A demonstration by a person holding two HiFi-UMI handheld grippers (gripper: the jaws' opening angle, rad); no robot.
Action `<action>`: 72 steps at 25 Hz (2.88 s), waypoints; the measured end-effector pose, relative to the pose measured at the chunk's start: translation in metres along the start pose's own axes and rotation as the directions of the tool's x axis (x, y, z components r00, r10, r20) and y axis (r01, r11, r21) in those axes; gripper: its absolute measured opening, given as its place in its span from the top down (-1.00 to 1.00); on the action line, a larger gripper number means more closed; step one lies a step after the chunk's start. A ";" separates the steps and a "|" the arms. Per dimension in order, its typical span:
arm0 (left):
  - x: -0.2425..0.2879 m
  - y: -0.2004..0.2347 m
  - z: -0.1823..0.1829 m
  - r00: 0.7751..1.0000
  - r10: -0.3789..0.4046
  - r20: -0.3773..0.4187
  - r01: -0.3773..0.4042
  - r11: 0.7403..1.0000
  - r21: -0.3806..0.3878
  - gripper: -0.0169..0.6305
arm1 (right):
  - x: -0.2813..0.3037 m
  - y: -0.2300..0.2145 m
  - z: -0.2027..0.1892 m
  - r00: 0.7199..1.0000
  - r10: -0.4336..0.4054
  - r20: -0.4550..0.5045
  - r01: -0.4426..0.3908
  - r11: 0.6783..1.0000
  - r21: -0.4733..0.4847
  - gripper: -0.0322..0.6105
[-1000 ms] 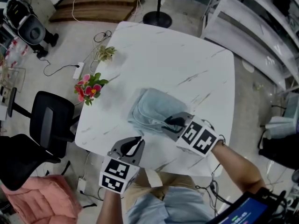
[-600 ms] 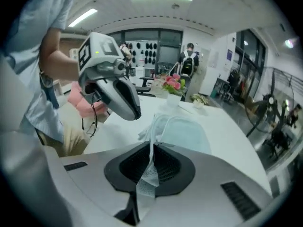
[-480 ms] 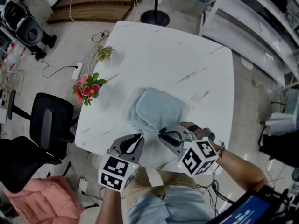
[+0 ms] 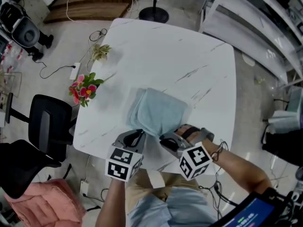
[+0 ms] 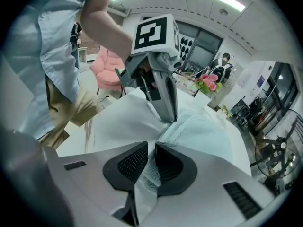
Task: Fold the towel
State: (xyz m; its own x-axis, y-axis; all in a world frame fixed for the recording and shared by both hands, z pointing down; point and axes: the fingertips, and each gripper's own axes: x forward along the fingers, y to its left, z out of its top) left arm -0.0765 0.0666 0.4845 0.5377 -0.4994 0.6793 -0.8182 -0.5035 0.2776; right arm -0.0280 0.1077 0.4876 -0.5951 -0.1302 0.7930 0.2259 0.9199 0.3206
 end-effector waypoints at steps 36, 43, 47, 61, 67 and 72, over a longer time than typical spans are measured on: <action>0.010 0.013 0.027 0.976 -0.199 -0.088 0.216 0.926 0.309 0.85 | -0.032 -0.025 -0.044 0.874 -0.463 -0.148 0.125 -0.080 0.989 0.56; 0.001 -0.009 0.033 0.968 -0.237 -0.080 0.251 0.921 0.298 0.85 | -0.060 -0.037 -0.034 0.872 -0.474 -0.126 0.132 -0.020 0.991 0.80; 0.005 -0.024 0.030 0.960 -0.267 -0.082 0.280 0.910 0.305 0.85 | -0.077 -0.037 -0.037 0.861 -0.483 -0.158 0.182 0.002 0.983 0.80; -0.017 -0.028 0.043 0.957 -0.289 -0.021 0.281 0.906 0.318 0.86 | -0.087 -0.016 -0.062 0.852 -0.449 -0.269 0.302 0.001 0.953 0.54; 0.003 -0.039 0.061 0.956 -0.293 -0.026 0.279 0.875 0.395 0.86 | -0.102 -0.062 -0.038 0.744 -0.623 -0.243 0.343 0.043 0.939 0.82; 0.015 -0.025 0.029 0.961 -0.242 -0.137 0.278 0.854 0.440 0.86 | -0.049 -0.046 -0.077 0.805 -0.517 -0.290 0.346 0.014 0.938 0.83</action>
State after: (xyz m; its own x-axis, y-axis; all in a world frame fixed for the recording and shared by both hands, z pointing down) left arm -0.0417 0.0507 0.4680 0.6869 -0.2614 0.6781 -0.4597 -0.8790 0.1267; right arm 0.0501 0.0433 0.4735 -0.3728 -0.6877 0.6230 -0.9264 0.3148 -0.2068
